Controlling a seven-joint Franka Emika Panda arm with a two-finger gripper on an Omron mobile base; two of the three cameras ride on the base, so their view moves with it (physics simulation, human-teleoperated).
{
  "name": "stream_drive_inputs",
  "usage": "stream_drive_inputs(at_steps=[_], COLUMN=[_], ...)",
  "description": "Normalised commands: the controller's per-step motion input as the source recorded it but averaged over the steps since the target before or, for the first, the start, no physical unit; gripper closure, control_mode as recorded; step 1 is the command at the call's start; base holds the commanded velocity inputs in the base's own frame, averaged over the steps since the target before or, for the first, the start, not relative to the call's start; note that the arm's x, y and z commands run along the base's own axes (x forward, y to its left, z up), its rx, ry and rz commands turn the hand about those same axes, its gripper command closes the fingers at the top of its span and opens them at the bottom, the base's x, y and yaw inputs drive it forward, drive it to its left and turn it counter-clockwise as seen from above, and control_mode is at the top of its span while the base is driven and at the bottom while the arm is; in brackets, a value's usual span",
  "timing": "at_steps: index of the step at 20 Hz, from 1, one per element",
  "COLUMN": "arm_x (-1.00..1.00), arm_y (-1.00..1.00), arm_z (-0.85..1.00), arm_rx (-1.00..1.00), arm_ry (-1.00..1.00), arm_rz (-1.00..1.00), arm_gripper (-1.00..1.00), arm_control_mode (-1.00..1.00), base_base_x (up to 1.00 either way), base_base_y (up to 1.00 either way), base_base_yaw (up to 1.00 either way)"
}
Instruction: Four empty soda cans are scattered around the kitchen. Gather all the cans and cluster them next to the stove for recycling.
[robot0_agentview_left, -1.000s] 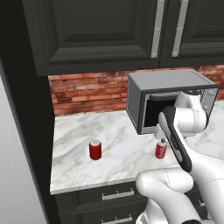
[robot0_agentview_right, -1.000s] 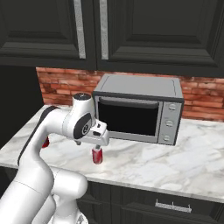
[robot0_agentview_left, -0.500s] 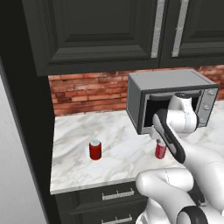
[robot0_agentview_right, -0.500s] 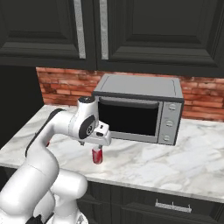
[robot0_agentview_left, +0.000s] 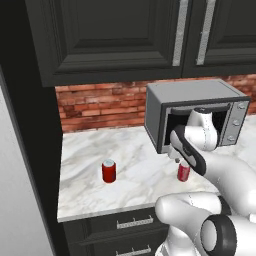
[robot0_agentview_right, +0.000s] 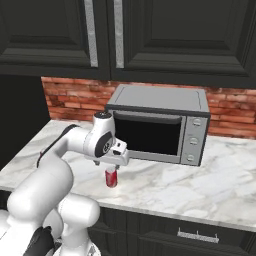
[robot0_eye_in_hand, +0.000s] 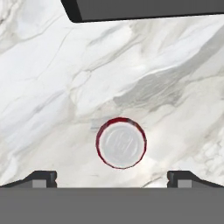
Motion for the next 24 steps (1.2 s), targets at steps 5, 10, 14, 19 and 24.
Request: stream_drive_inputs(at_steps=[5,10,14,19,24], arm_x=[0.11,0.00,0.00,0.00,0.00], arm_y=[-0.08,-0.03,0.00,0.00,0.00], arm_z=[-0.19,-0.10,-0.20,-0.21,-0.15], arm_rx=[0.00,0.00,0.00,0.00,0.00], arm_ry=[0.04,0.06,0.07,0.06,0.06], arm_rz=[0.00,0.00,0.00,0.00,0.00], arm_gripper=[-1.00,-1.00,-1.00,-1.00,-1.00], arm_control_mode=[-1.00,-1.00,-1.00,-1.00,-1.00], base_base_x=[0.00,0.00,0.00,0.00,0.00], base_base_y=[0.00,0.00,0.00,0.00,0.00], base_base_yaw=[0.00,0.00,0.00,0.00,0.00])
